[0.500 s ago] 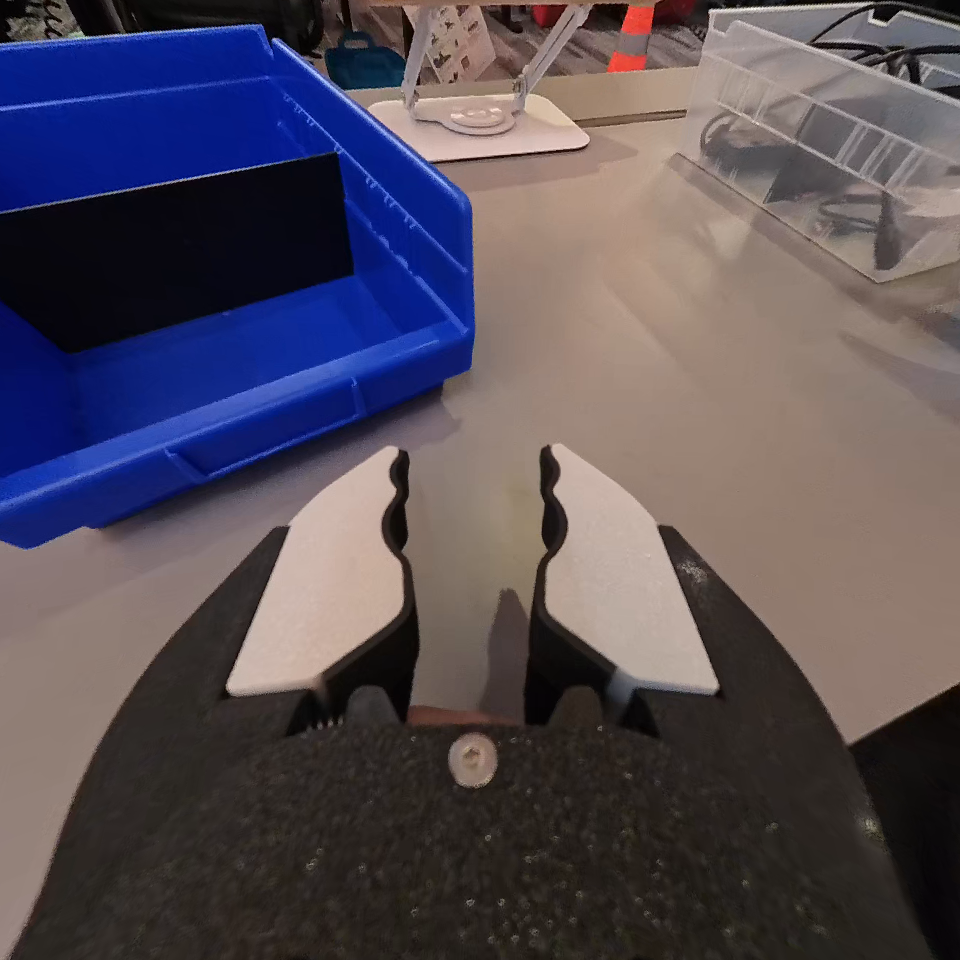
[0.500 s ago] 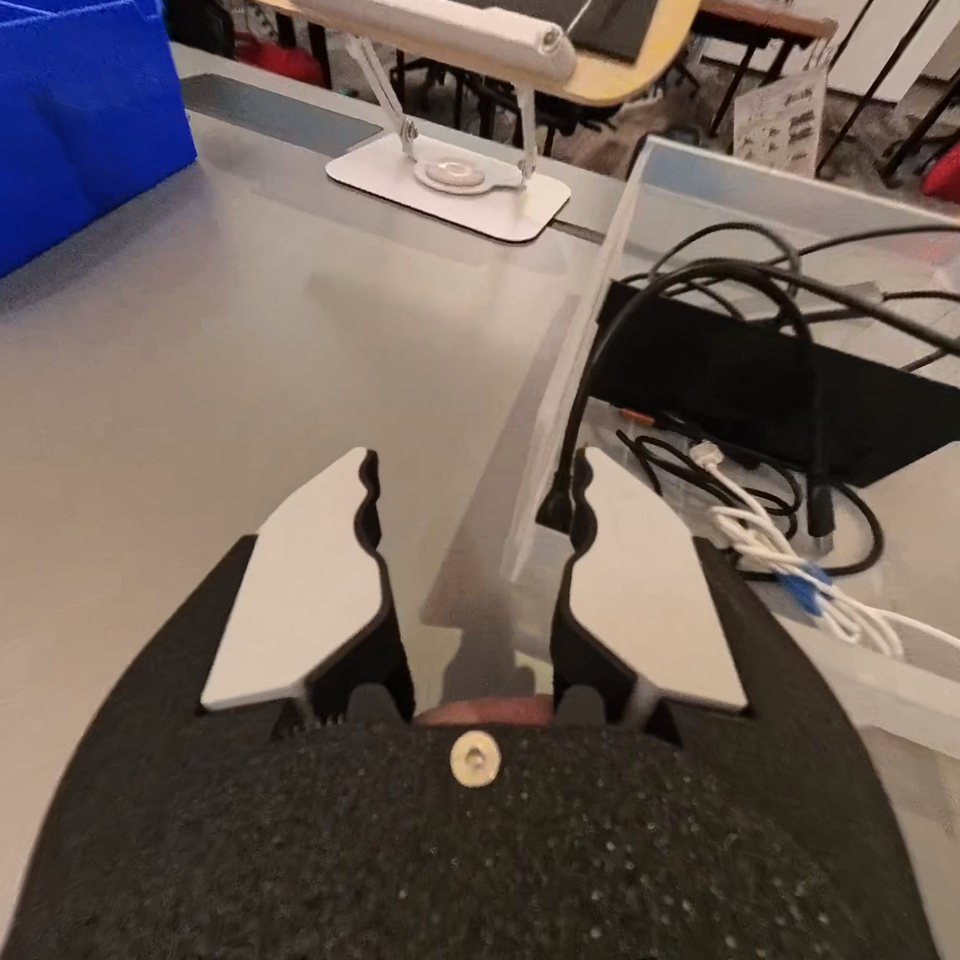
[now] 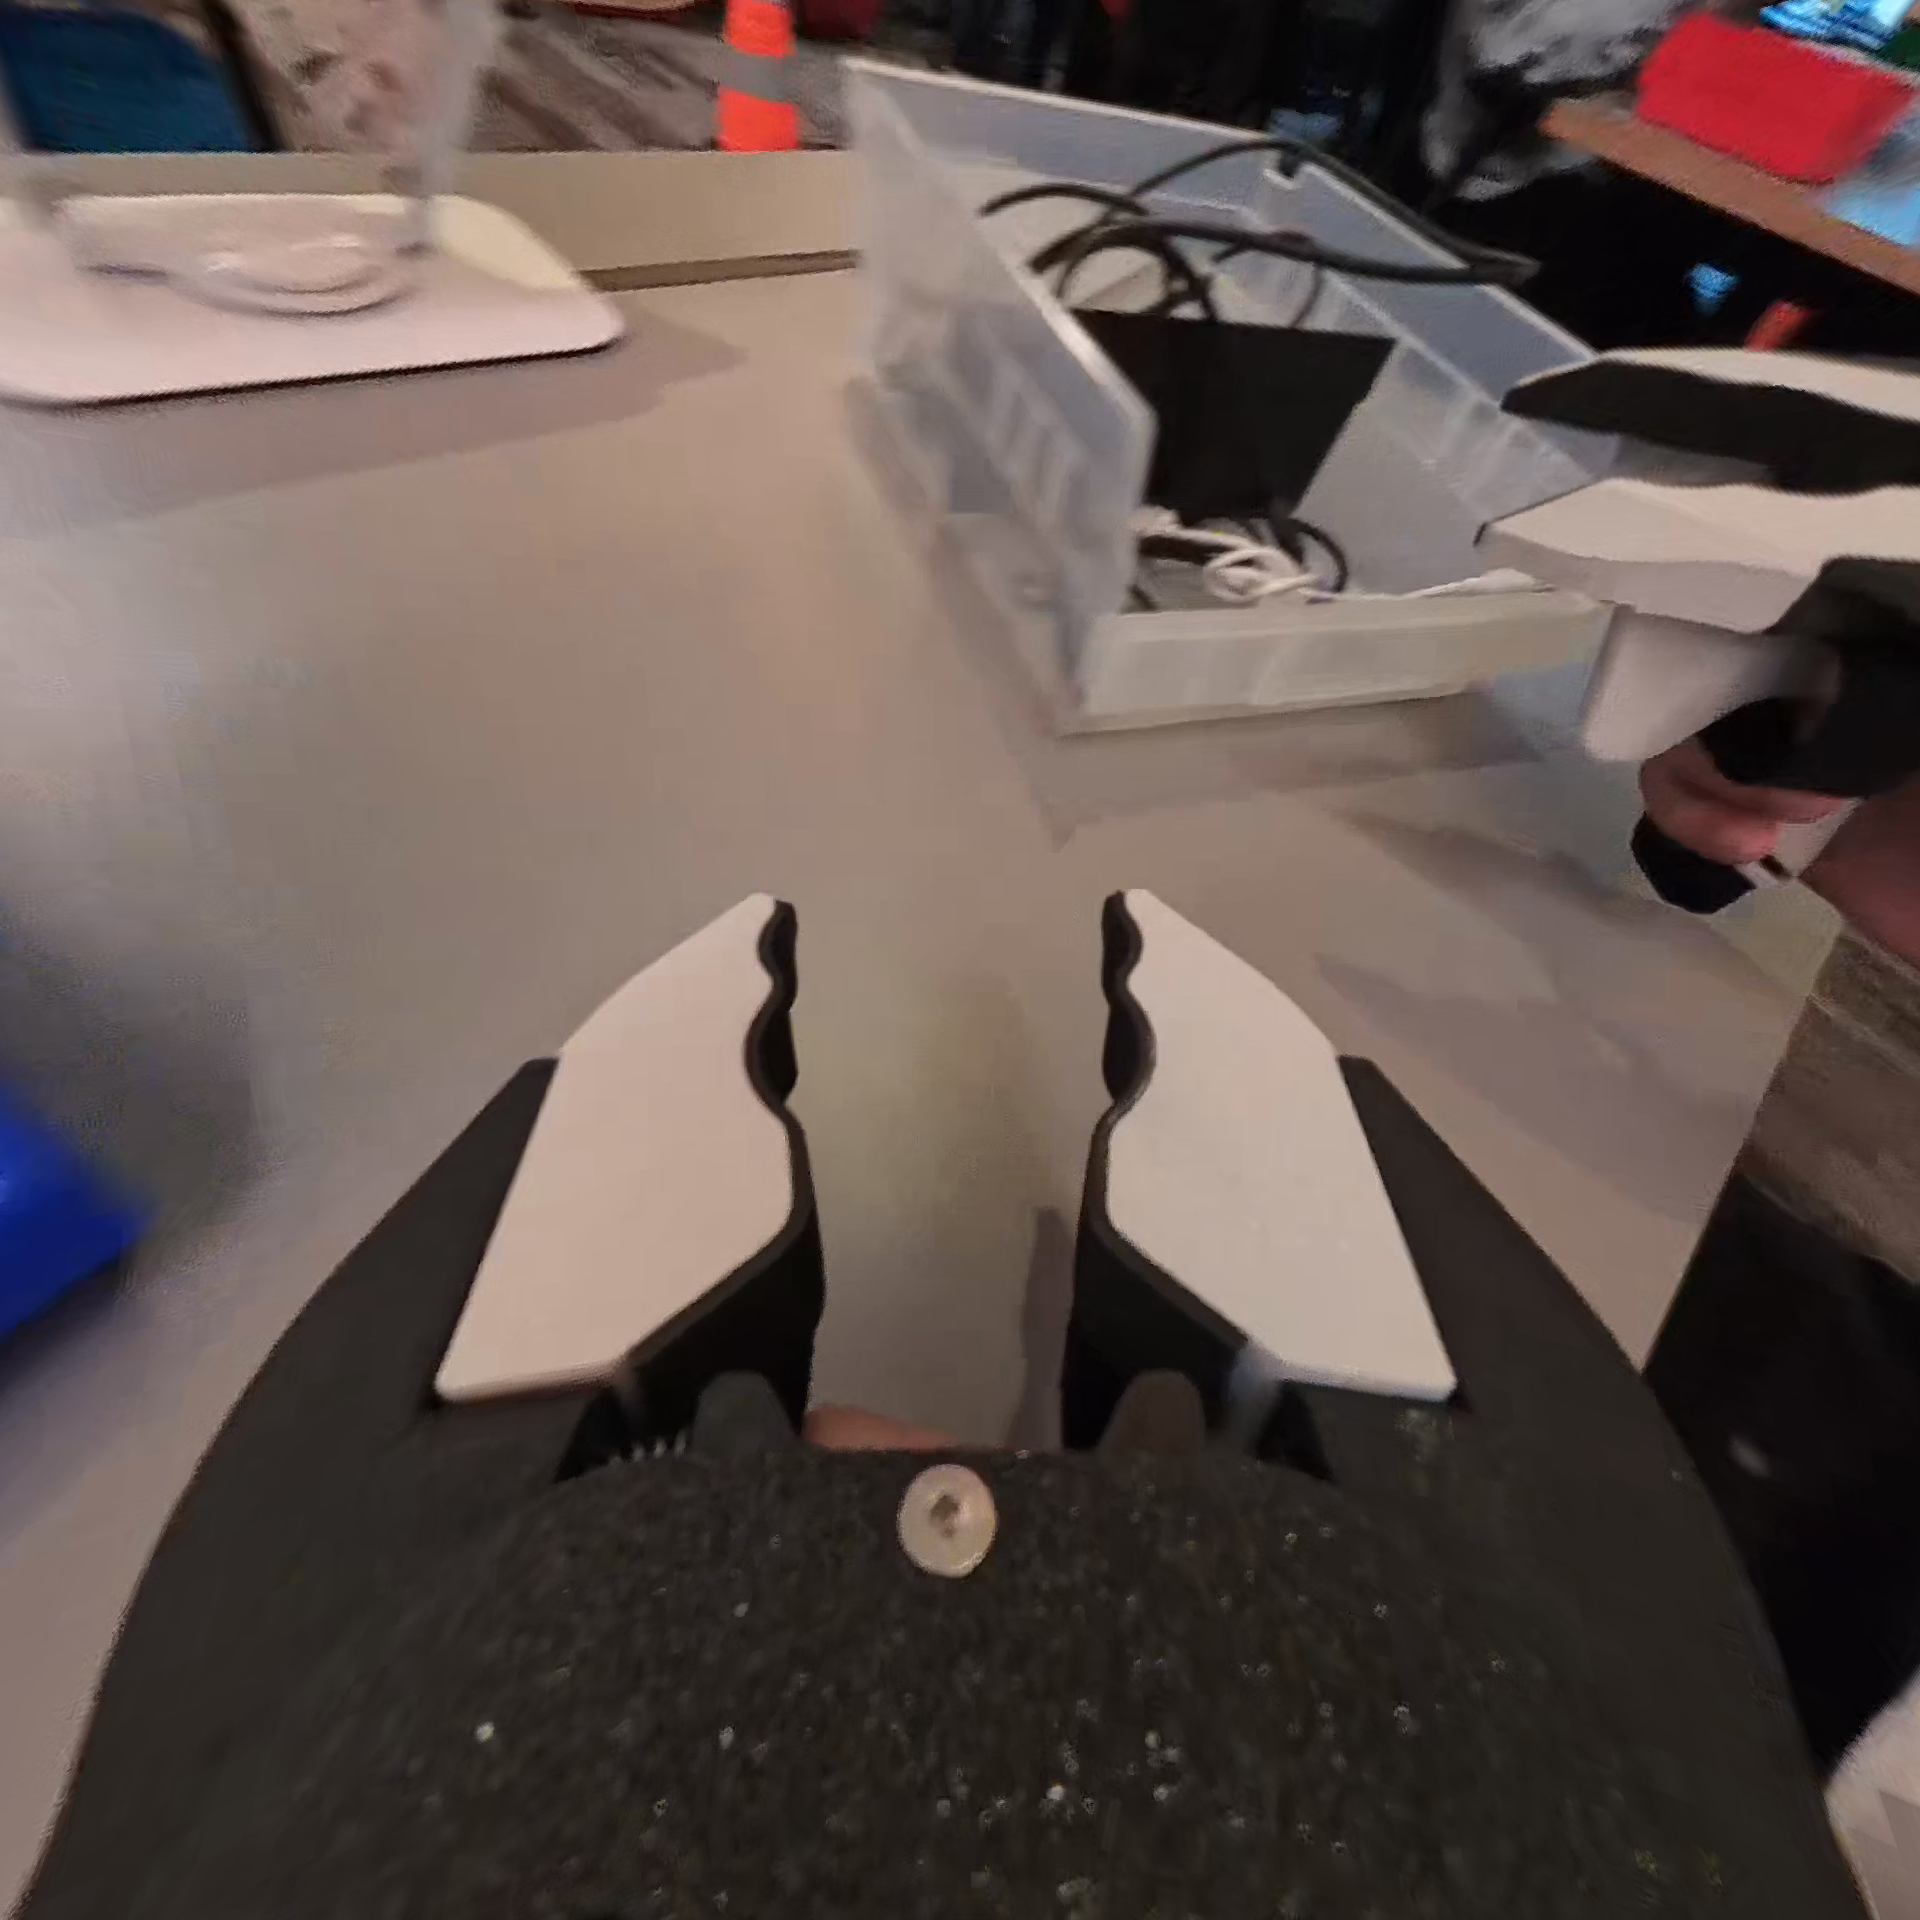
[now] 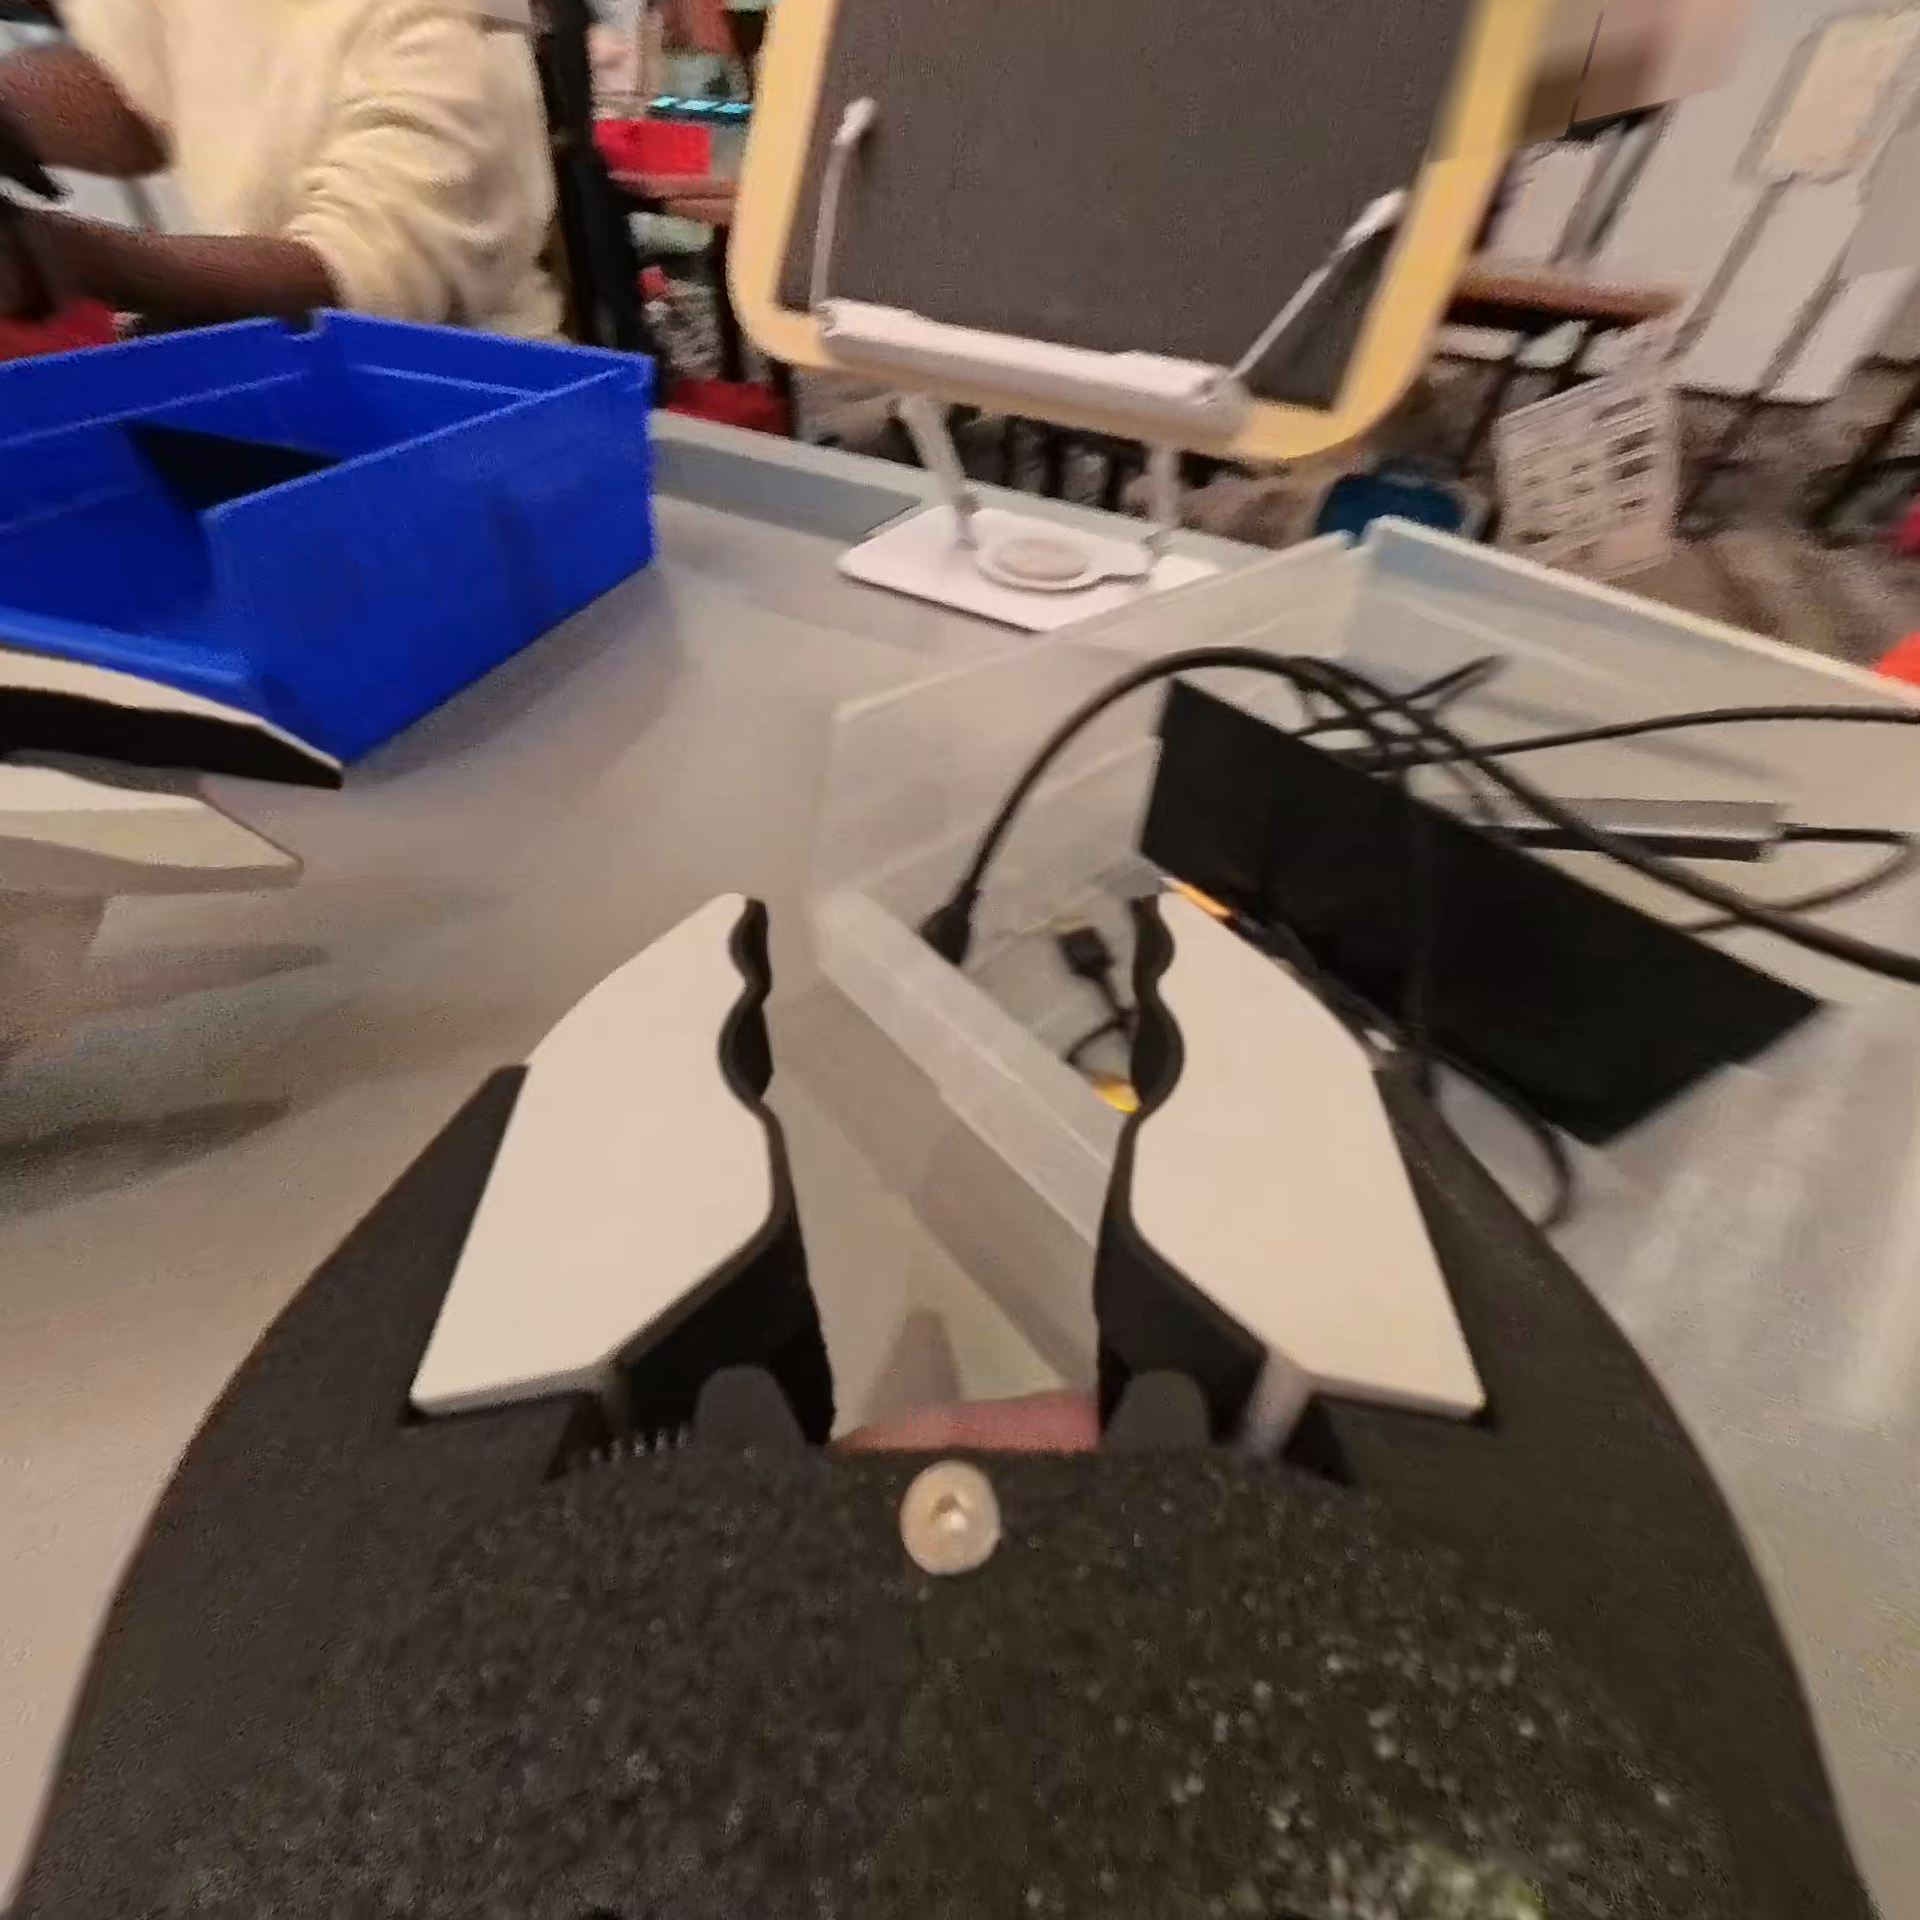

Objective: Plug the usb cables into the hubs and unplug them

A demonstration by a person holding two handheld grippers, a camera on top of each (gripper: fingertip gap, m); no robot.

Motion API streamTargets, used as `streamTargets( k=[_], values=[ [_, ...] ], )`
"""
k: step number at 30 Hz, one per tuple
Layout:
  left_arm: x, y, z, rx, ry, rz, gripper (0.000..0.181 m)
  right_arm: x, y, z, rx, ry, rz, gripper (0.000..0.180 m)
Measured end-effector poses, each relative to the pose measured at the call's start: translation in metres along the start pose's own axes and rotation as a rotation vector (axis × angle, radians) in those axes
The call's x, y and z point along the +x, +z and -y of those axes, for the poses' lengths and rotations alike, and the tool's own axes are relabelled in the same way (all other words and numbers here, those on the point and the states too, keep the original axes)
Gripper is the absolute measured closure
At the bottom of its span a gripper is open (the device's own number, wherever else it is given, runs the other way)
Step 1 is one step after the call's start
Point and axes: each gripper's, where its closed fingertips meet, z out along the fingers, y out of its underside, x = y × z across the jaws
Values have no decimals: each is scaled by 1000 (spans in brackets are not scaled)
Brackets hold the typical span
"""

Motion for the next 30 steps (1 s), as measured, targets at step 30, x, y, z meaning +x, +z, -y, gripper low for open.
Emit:
streamTargets(
  k=[30],
  values=[
    [-56,35,36,-20,118,360,171,33,43,-19,-143,143,-387,177]
  ],
)
